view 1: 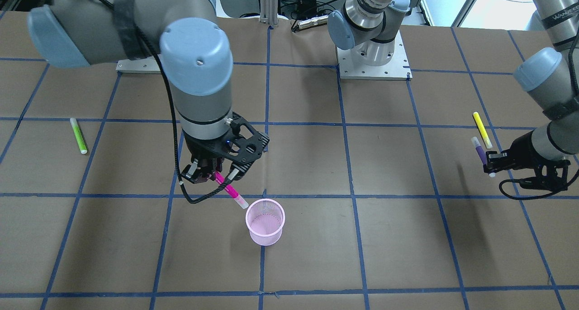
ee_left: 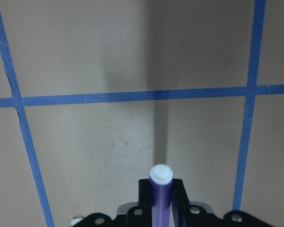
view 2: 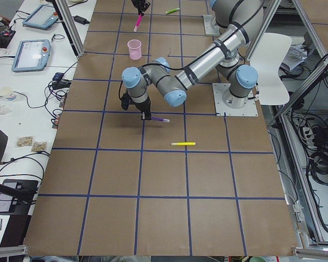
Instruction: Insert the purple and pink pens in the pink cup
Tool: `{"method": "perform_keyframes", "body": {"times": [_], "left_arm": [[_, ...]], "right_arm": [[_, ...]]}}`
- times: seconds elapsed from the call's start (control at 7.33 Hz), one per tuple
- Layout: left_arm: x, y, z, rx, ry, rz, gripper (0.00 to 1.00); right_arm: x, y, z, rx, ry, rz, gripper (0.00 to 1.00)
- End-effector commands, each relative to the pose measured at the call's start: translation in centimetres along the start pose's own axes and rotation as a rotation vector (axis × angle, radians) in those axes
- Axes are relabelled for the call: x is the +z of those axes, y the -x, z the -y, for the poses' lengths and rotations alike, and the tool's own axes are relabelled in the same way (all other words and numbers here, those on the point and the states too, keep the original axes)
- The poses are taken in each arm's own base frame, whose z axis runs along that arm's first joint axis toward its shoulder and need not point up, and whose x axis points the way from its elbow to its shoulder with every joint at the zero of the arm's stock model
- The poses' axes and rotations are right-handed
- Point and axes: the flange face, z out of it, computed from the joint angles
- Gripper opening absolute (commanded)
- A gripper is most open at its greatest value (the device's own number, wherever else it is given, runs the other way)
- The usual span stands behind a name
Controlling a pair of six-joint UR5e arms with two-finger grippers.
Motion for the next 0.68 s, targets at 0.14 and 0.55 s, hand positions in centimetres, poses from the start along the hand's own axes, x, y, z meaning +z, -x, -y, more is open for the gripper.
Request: {"method": "perform_keyframes", "body": {"times": [0.14, 0.55], "left_arm": [[-2.2, -0.6, -0.3, 0.02, -0.065, -0.013, 0.0], [-4.3, -1.4, -0.6, 0.036, -0.136, -0.038, 0.0]], "right_arm": [[3.1, 1.6, 3.3, -0.058, 0.119, -0.028, 0.02], [2.6, 1.1, 4.4, -0.048, 0.076, -0.054, 0.02]]}}
